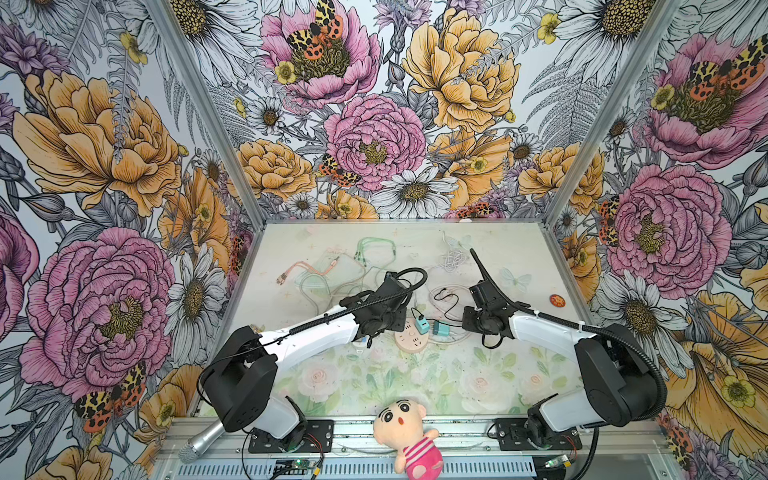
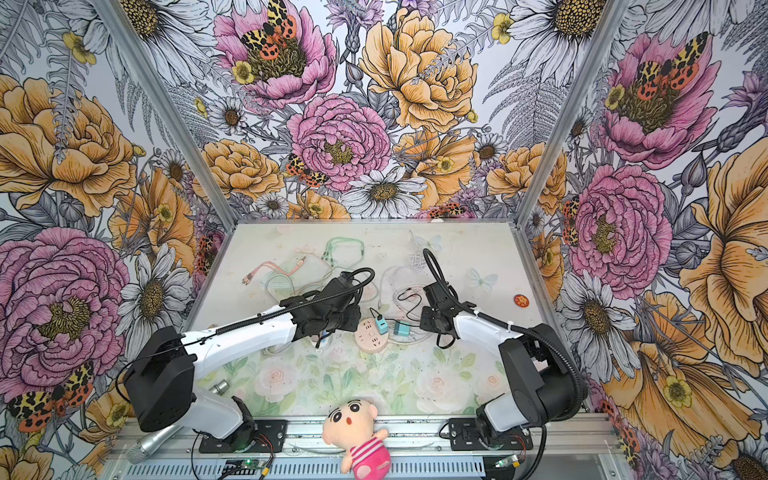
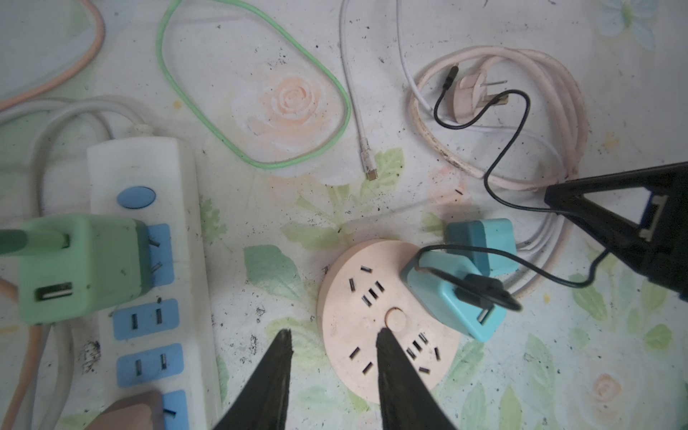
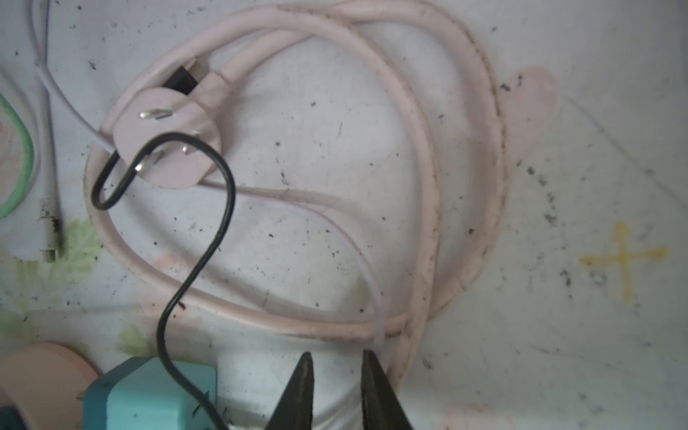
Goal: Insert the plug
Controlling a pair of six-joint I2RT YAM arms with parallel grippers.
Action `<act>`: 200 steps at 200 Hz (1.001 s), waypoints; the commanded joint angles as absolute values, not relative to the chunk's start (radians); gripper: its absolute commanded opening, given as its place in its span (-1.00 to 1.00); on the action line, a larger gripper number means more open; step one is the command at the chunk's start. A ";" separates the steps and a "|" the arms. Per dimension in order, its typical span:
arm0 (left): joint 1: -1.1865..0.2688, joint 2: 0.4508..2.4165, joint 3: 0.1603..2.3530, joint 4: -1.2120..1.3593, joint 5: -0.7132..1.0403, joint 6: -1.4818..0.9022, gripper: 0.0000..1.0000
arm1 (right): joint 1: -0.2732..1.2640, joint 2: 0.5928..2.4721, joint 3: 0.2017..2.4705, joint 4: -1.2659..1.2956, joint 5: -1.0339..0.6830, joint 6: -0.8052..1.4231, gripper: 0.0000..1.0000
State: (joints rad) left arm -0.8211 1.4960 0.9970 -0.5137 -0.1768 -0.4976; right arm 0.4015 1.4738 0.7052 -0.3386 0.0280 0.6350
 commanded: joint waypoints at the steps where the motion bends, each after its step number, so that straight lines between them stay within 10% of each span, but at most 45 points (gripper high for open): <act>1: -0.809 1.475 1.011 -0.518 -0.186 -0.478 -0.20 | 0.398 1.427 0.727 -0.324 0.028 0.636 -0.46; 200: -0.805 1.519 1.031 -0.518 -0.169 -0.469 -0.20 | 0.386 1.563 0.747 -0.318 0.109 0.606 -0.25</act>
State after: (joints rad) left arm -0.8135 1.5028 0.9970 -0.5140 -0.1757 -0.4900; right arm 0.3931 1.5234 0.7403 -0.3145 0.0967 0.6079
